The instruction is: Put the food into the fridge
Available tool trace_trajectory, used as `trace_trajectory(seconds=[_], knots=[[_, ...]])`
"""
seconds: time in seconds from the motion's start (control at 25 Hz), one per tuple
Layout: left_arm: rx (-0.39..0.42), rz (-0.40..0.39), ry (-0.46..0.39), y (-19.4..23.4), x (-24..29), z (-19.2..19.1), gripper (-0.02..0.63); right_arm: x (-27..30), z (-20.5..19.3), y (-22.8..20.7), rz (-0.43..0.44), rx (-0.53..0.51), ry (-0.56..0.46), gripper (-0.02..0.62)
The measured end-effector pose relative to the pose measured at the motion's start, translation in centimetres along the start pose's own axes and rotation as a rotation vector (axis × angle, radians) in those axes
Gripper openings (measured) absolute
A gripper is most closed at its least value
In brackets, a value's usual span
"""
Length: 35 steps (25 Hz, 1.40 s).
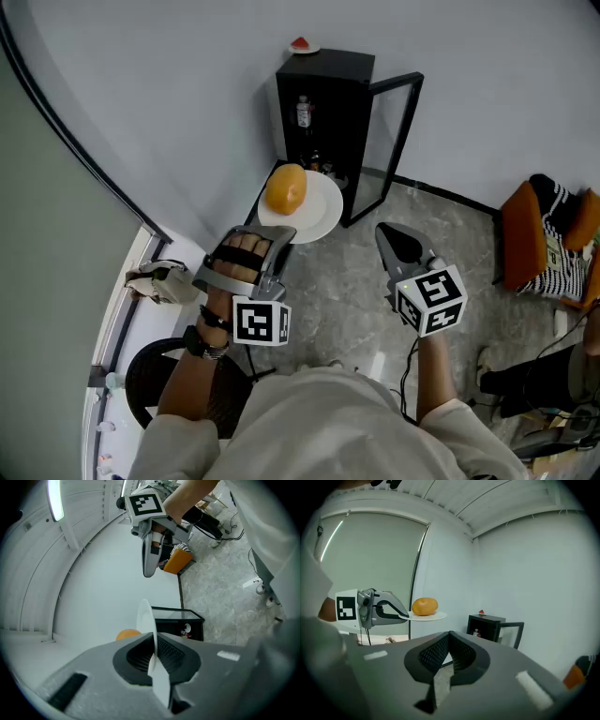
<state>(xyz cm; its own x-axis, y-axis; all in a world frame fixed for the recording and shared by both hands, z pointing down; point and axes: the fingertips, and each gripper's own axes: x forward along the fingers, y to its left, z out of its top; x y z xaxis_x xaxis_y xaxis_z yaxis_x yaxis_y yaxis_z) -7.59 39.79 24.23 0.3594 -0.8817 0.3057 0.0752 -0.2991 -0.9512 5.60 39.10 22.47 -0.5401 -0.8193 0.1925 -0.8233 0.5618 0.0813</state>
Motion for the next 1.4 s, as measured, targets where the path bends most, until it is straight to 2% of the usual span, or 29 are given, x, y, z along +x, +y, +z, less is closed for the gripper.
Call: trace_trajectory(seconds=[0.24, 0.56, 0.88, 1.16, 1.4], knots=[[-0.016, -0.008, 0.003, 0.6, 1.5, 0.3, 0.012, 0.5, 0.4, -1.6, 0.016, 0.054, -0.05, 0.006], [-0.024, -0.01, 0.017, 0.9, 3.9, 1.4, 0.012, 0.7, 0.3, -3.9, 0.048, 0.051, -0.09, 0.006], [-0.033, -0.003, 0.049, 1.8, 6.7, 2.8, 0.012, 1.1, -0.6, -7.0, 0.093, 0.043, -0.072, 0.006], [-0.012, -0.006, 0.05, 2.9, 10.7, 1.3, 0.011, 4.2, -0.8, -10.0, 0.075, 0.035, -0.072, 0.006], [0.02, -0.011, 0.03, 4.0, 17.2, -2.4, 0.012, 11.1, -0.5, -13.1, 0.064, 0.074, -0.089, 0.006]])
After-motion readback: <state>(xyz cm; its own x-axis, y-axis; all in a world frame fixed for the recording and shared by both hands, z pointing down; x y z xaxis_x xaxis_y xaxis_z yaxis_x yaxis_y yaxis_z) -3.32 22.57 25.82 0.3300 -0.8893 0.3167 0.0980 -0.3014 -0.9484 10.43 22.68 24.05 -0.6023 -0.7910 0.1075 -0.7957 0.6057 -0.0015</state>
